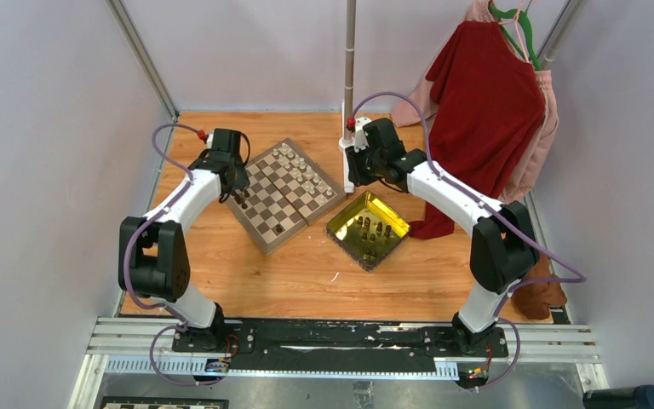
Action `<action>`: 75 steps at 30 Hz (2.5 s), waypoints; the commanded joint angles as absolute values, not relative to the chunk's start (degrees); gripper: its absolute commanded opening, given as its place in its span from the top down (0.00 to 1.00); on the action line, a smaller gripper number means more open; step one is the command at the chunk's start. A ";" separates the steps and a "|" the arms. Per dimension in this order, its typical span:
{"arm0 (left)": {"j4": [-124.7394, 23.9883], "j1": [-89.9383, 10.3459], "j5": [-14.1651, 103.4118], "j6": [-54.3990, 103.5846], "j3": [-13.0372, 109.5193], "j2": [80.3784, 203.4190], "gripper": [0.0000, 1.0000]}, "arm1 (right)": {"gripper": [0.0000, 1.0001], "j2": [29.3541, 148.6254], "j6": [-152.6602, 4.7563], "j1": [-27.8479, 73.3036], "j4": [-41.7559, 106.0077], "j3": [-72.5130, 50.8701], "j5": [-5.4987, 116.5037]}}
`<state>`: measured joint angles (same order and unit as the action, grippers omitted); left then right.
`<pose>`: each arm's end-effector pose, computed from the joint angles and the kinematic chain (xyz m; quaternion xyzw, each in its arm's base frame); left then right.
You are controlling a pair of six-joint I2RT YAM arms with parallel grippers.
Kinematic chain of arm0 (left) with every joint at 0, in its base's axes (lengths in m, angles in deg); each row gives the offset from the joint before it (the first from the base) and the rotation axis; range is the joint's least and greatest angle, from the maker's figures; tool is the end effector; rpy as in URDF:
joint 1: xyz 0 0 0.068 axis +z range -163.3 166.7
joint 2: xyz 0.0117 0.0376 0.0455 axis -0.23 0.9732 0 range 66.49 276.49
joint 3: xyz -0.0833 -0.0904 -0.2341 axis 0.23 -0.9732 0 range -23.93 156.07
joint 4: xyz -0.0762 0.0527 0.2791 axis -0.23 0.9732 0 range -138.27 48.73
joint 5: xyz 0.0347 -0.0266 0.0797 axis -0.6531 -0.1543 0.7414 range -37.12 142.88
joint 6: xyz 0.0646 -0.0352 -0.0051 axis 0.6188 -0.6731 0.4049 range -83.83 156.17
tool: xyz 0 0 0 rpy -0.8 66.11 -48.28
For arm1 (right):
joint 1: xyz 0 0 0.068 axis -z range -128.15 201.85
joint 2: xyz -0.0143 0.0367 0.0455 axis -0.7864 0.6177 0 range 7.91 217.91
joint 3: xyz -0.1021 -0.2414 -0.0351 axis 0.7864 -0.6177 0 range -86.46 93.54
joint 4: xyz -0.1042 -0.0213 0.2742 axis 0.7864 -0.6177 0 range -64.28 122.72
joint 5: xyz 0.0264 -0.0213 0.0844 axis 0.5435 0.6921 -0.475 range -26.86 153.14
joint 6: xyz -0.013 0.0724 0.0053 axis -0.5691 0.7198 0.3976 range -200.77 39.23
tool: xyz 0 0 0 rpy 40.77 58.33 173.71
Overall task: Set up the chess pieces on the board
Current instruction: Place the chess piece on the chessboard, then pick up the chess piece from the storage box.
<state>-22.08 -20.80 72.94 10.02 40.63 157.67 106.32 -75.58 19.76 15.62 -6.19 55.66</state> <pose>0.3813 -0.0289 0.1921 -0.2061 0.9120 0.0671 0.3483 0.3788 0.2469 0.2580 -0.2353 0.8548 0.2016 0.4162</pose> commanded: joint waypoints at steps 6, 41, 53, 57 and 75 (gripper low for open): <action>-22.60 -20.54 66.70 10.92 42.57 145.89 0.32 | 0.68 105.02 -75.49 20.41 14.26 -5.39 57.14; -20.29 -59.29 60.73 18.47 47.14 151.22 0.26 | 0.70 90.64 -74.61 15.78 2.98 -24.29 60.86; -19.90 -60.14 61.12 18.15 46.72 150.15 0.25 | 0.53 98.08 -76.79 15.82 6.49 -21.37 58.29; -19.53 -60.14 60.89 18.15 46.56 149.50 0.25 | 0.52 100.25 -77.18 15.90 7.03 -20.49 58.01; -18.82 -60.14 62.19 18.40 44.30 146.39 0.24 | 0.53 106.32 -78.23 17.17 10.10 -18.66 57.72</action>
